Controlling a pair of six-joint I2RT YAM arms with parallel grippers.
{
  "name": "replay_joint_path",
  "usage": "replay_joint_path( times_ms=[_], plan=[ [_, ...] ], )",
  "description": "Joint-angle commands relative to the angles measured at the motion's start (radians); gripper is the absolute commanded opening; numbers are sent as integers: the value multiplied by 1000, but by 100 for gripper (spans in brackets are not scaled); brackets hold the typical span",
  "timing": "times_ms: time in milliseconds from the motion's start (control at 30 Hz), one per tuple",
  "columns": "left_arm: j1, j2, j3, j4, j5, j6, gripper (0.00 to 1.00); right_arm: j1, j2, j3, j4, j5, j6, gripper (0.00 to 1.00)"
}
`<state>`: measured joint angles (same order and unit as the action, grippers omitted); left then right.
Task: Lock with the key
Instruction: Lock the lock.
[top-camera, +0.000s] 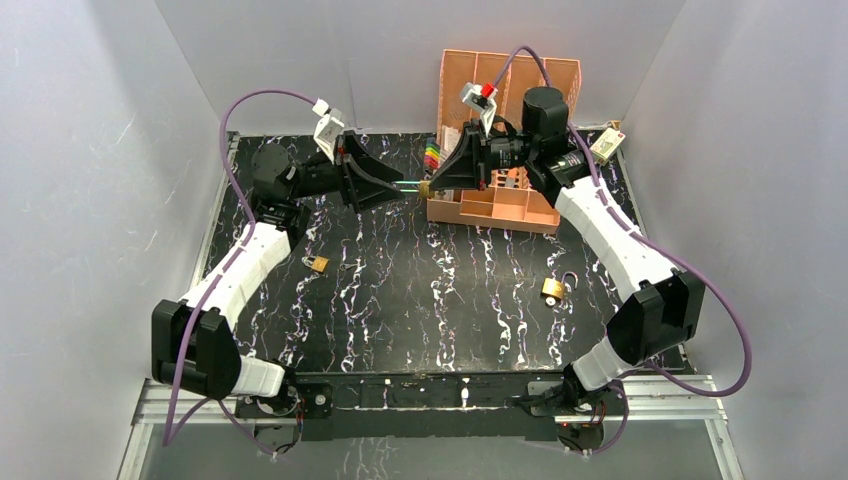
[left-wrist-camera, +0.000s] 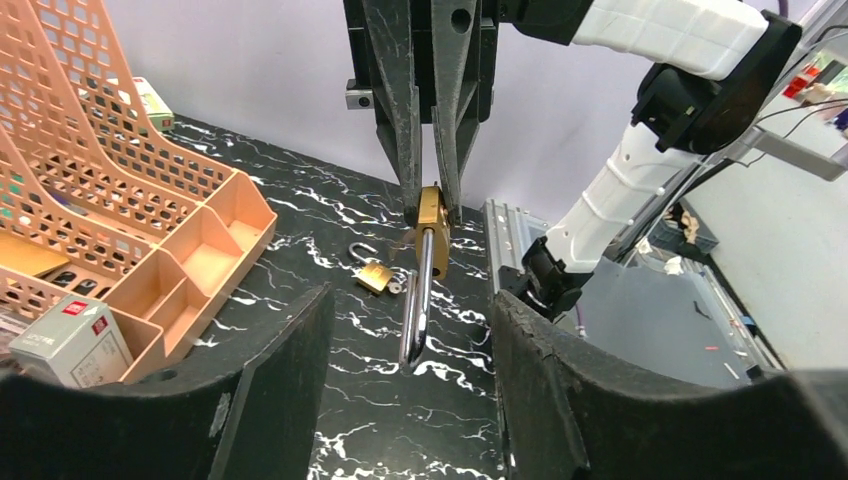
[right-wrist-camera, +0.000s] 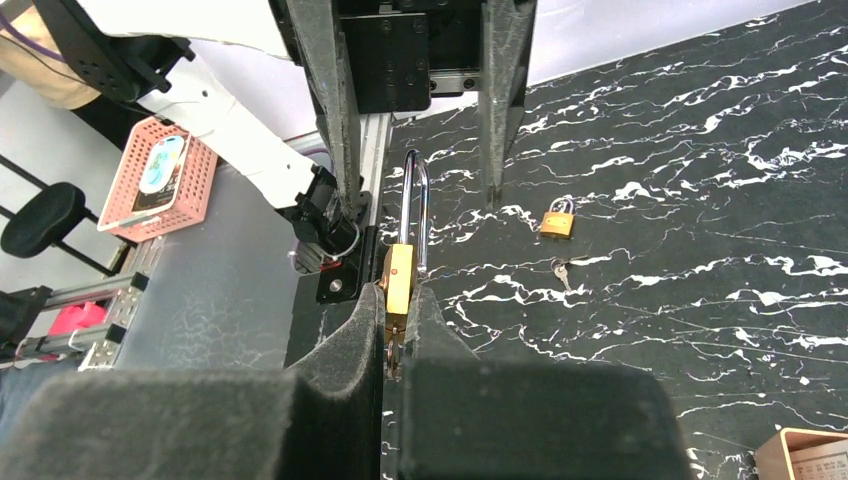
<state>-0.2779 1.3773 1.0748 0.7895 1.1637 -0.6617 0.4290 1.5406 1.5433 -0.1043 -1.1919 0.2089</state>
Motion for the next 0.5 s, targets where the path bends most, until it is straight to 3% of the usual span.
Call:
replay_joint_path(
  times_ms=[0,200,467],
  plan=[
    [0,-37,37,-65,1,85,53,3,-8,56,26,14,-5,0],
    [1,-41,27,-63,26,80,48,1,-8,54,29,17,-4,0],
    [1,-36,29,-25,60,65,30,3,1,53,29,8,-4,0]
  ],
)
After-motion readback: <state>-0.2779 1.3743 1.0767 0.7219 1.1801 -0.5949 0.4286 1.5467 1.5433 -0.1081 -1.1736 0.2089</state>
